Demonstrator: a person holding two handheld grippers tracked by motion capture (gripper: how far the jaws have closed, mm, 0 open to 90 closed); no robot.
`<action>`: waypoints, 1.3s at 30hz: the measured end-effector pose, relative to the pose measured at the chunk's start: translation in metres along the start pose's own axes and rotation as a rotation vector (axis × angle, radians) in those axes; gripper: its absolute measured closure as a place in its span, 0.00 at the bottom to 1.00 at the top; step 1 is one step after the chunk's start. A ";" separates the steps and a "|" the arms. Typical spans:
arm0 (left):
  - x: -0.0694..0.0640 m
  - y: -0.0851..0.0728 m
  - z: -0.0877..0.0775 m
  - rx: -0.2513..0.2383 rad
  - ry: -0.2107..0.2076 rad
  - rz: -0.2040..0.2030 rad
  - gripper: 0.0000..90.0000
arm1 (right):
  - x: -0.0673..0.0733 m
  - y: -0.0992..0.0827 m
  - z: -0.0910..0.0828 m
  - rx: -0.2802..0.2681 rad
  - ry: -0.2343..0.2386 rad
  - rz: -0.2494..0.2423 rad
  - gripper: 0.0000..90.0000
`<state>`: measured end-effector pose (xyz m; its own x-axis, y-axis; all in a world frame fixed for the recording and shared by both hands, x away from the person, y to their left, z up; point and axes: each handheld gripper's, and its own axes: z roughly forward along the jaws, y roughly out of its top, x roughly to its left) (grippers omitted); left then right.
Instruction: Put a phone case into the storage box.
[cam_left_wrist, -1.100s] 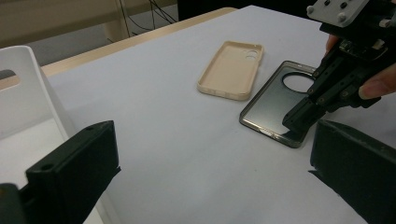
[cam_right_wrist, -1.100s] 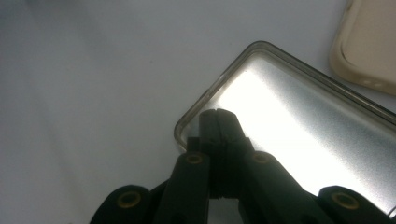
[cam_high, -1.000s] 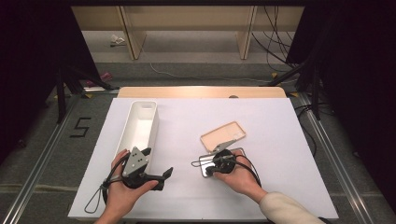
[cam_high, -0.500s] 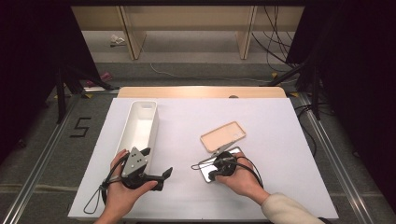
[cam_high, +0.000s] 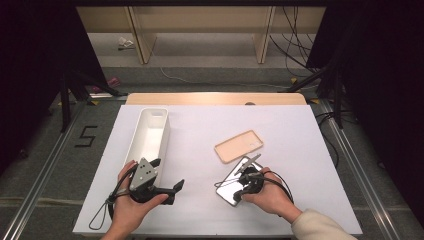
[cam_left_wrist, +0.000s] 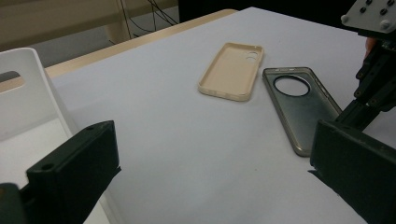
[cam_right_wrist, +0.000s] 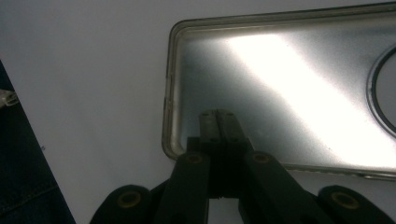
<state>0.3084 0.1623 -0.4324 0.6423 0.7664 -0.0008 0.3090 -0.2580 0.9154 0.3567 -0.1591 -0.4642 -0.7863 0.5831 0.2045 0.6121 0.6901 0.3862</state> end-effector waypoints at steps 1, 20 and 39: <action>0.000 0.000 0.000 0.000 0.000 0.000 0.01 | 0.000 0.000 0.000 0.000 0.000 0.000 1.00; 0.000 0.000 0.001 0.001 0.000 0.001 0.01 | -0.023 -0.029 -0.023 0.042 -0.056 0.028 1.00; -0.001 0.000 0.001 0.002 -0.004 0.004 0.01 | -0.017 -0.019 -0.035 0.018 -0.057 -0.226 0.68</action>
<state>0.3089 0.1610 -0.4329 0.6464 0.7630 0.0008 0.3081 -0.2620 0.9146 0.3557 -0.1975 -0.4434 -0.8980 0.4353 0.0633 0.4225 0.8133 0.4000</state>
